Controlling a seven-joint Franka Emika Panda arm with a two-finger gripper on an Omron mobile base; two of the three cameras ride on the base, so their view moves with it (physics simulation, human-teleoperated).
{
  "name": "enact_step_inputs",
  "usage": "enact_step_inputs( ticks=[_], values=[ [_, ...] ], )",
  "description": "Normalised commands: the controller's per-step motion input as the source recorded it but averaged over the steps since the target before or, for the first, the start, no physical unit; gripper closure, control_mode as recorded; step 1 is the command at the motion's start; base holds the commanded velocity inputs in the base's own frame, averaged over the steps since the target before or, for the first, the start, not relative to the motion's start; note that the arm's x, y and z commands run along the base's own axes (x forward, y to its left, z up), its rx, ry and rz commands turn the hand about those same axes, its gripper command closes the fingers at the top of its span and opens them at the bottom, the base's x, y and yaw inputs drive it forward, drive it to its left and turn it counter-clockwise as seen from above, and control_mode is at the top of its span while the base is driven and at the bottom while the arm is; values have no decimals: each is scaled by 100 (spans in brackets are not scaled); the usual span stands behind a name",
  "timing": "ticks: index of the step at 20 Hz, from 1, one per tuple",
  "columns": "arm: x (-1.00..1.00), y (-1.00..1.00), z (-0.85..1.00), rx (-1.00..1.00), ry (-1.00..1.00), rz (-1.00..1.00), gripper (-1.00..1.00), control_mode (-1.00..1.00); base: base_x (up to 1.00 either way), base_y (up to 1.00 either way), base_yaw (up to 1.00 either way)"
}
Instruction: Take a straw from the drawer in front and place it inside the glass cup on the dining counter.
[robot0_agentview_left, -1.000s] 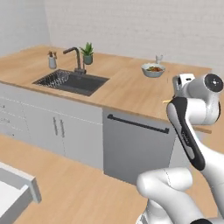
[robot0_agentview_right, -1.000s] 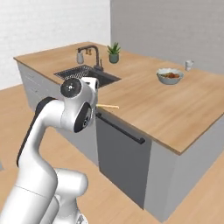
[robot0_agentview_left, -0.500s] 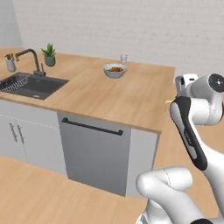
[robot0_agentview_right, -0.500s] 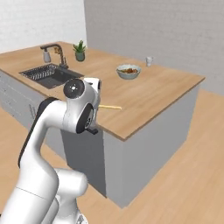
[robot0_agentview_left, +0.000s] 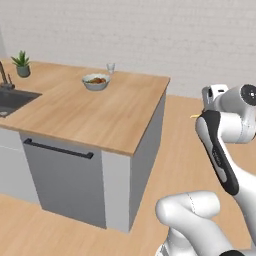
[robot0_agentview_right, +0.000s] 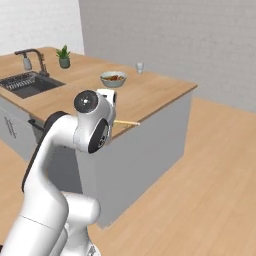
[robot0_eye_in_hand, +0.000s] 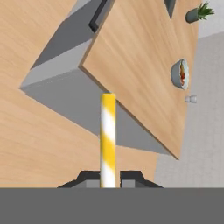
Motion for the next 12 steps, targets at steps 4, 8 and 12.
enact_step_inputs(
  ticks=[4,8,12],
  values=[
    [0,0,0,0,0,0,100,100,24,-86,0],
    [0,0,0,0,0,0,100,100,35,-82,0],
    [0,0,0,0,0,0,100,100,44,-77,1]
  ],
)
